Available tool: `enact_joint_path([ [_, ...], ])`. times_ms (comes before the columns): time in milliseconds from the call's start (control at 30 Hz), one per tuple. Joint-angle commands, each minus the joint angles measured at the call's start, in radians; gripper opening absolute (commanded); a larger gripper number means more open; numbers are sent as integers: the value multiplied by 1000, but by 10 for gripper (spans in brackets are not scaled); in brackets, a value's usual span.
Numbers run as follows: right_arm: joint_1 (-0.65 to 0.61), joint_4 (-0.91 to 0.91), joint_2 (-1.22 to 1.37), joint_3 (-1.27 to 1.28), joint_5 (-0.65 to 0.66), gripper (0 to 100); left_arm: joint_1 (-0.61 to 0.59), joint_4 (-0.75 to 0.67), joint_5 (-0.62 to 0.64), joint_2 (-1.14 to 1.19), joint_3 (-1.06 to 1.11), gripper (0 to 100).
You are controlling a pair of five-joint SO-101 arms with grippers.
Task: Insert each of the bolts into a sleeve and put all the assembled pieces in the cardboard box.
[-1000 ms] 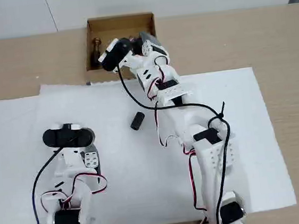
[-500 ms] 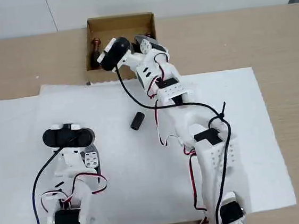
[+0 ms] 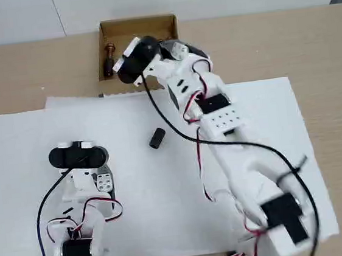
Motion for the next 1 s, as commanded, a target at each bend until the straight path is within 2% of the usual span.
enact_joint_path([
  [0, 4, 165, -177, 29, -135, 2, -5, 2, 0, -11, -7, 6],
  [300, 4, 581, -321, 52, -499, 3, -2, 2, -3, -11, -7, 6],
  [567, -19, 802, -323, 51, -888, 4, 0, 2, -3, -11, -7, 6],
  [767, -101, 857, -321, 52, -1088, 4, 0, 2, -3, -11, -7, 6],
  [967, -179, 852, -275, 48, -1204, 5, 0, 2, -3, -11, -7, 6],
])
